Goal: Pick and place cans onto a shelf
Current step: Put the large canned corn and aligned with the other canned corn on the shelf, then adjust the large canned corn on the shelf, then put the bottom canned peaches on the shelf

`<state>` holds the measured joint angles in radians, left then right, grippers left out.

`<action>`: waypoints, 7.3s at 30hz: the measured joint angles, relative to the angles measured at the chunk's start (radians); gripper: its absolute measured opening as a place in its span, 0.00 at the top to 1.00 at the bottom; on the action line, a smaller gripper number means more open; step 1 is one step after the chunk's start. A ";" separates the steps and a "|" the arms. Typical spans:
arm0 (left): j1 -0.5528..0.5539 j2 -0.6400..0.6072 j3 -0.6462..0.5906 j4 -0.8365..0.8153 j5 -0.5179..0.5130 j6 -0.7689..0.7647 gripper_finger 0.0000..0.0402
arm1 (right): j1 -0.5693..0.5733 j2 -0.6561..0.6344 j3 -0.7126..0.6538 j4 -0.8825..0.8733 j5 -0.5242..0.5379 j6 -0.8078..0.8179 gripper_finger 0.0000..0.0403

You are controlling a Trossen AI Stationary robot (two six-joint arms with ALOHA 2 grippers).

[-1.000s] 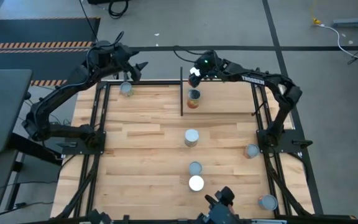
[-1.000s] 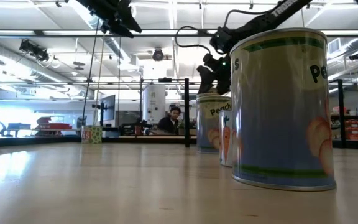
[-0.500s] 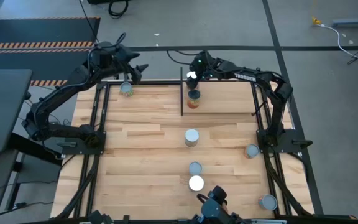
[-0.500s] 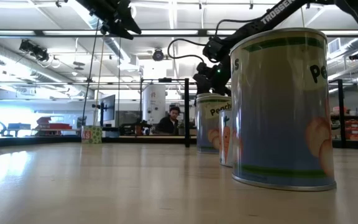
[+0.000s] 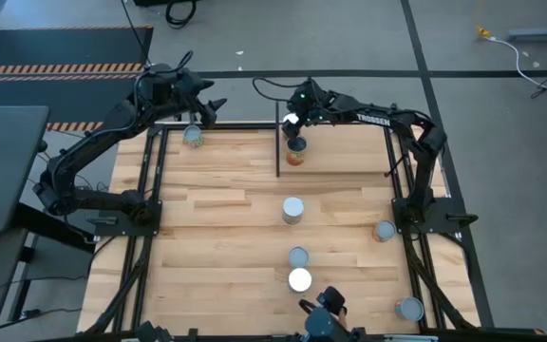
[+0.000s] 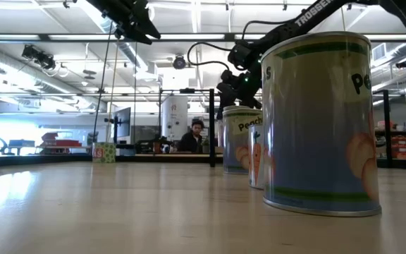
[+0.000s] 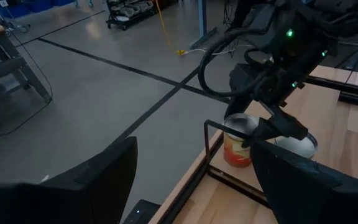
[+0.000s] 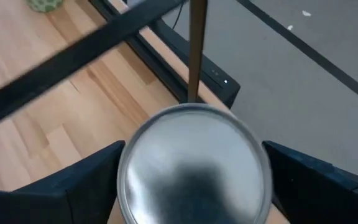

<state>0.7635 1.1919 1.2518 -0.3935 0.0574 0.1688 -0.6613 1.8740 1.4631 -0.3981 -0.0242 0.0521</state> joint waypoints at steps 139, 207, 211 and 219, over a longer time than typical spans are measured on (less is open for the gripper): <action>-0.450 -0.159 0.000 -0.192 -0.195 -0.340 0.21 | 0.169 -0.176 -0.082 -0.197 0.149 -0.523 0.10; -0.642 -0.266 0.001 -0.182 -0.360 -0.235 0.21 | 0.489 -0.388 -0.026 -0.509 0.255 -0.456 0.10; -0.642 -0.264 0.001 -0.177 -0.360 -0.235 0.21 | 0.694 -0.404 -0.026 -0.542 0.186 -0.328 0.10; -0.644 -0.263 0.001 -0.169 -0.354 -0.291 0.21 | 1.046 -0.282 -0.026 -0.466 0.078 -0.175 0.09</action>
<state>0.1200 0.9287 1.2526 -0.5625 -0.2963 -0.1218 0.3848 1.5918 1.4372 -0.8637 0.0540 -0.1230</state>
